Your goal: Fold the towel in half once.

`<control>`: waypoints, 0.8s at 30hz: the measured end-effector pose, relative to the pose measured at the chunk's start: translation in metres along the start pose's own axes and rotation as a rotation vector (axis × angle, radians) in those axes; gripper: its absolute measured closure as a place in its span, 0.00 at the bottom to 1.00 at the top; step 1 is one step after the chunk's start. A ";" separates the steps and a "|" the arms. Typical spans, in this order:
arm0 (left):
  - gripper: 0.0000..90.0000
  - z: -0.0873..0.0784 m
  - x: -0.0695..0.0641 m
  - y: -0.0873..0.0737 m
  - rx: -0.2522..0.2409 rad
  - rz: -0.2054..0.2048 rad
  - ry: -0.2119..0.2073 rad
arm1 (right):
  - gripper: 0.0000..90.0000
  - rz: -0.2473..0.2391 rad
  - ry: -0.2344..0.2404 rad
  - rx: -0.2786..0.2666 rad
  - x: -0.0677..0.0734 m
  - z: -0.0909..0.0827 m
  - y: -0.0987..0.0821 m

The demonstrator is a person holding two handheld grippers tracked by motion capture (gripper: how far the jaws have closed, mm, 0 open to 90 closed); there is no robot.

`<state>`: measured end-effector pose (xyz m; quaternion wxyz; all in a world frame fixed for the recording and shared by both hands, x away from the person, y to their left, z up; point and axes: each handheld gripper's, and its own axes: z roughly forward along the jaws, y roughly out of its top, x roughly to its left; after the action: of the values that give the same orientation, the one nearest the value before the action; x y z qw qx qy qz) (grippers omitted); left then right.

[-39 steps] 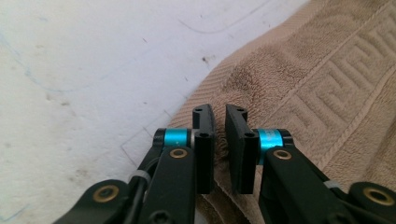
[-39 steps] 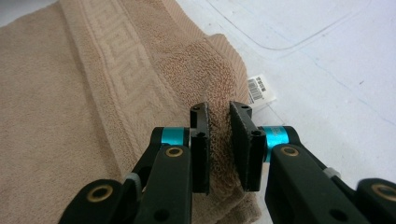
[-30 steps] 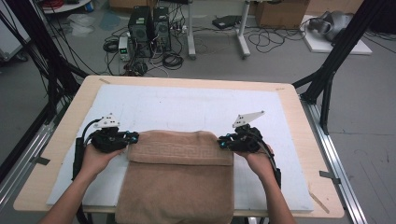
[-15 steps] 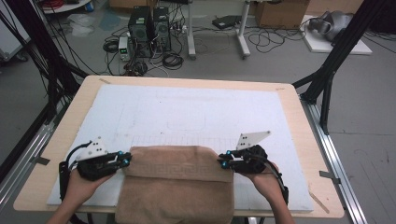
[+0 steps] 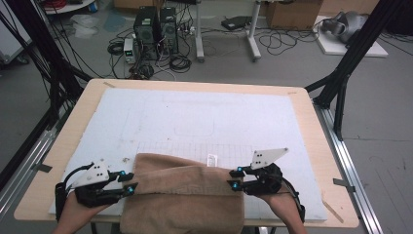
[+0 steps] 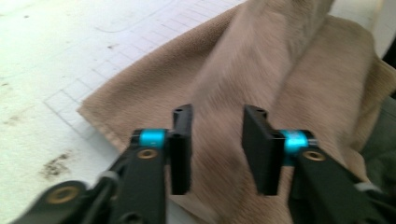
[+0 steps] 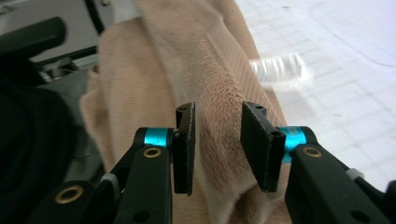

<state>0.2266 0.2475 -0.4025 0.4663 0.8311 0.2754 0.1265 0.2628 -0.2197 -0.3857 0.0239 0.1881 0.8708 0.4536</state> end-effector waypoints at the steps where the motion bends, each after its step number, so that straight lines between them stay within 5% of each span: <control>1: 0.65 0.004 0.003 0.001 0.002 -0.010 -0.004 | 0.69 0.009 -0.010 0.000 -0.002 0.000 0.000; 11: 0.64 0.037 0.010 0.009 0.051 -0.007 -0.030 | 0.68 0.029 -0.026 0.019 -0.017 0.003 0.002; 19: 0.64 0.045 0.038 0.023 0.041 -0.042 0.095 | 0.68 0.083 -0.120 0.056 -0.042 0.003 0.004; 24: 0.60 0.060 0.057 0.022 0.098 -0.048 0.159 | 0.64 0.146 -0.169 0.086 -0.066 0.007 -0.005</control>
<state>0.3085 0.2284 -0.4184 0.4045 0.8334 0.3372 0.1674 0.3235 -0.2399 -0.4027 0.0561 0.2896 0.8682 0.3990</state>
